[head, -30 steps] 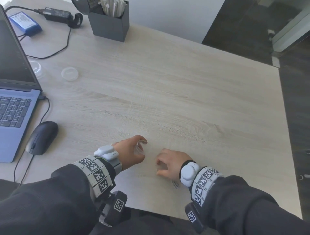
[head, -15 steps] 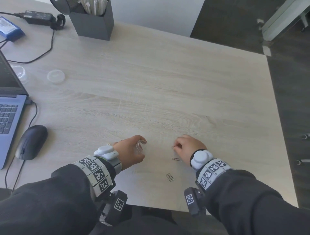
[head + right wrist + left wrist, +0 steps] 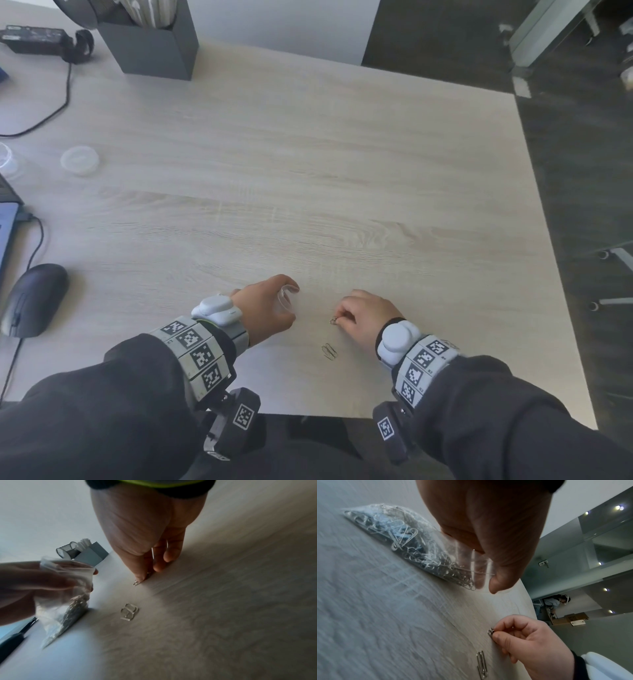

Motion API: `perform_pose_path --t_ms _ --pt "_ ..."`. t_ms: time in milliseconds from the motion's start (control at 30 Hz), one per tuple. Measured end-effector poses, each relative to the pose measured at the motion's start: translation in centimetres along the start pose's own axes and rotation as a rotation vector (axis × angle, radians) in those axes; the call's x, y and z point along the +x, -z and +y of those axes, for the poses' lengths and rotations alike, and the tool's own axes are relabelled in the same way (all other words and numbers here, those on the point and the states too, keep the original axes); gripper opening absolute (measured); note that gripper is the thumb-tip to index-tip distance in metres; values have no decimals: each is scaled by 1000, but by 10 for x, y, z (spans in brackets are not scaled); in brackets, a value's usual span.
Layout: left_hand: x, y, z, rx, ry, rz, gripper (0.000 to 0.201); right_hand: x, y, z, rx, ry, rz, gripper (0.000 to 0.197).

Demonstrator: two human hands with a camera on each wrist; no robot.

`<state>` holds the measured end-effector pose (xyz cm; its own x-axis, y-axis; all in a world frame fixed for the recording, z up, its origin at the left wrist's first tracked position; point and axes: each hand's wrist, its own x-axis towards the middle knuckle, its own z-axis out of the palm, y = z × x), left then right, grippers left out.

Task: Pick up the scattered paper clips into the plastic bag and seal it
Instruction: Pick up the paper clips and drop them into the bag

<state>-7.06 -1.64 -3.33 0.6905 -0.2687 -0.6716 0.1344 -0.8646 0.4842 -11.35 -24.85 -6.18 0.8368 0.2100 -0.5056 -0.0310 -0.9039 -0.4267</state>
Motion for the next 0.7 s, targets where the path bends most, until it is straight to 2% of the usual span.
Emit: perform_pose_path --t_ms 167,333,533,700 --pt "-3 -5 5 5 -8 0 46 -9 -12 -3 -18 76 -25 15" --pt "-5 -7 11 7 -13 12 47 -15 -16 -6 -100 128 -102 38" --pt "-1 -12 12 5 -14 13 45 -14 -20 -6 -80 151 -52 15" --pt "3 -13 11 5 -18 0 49 -9 -17 -4 -68 117 -70 13"
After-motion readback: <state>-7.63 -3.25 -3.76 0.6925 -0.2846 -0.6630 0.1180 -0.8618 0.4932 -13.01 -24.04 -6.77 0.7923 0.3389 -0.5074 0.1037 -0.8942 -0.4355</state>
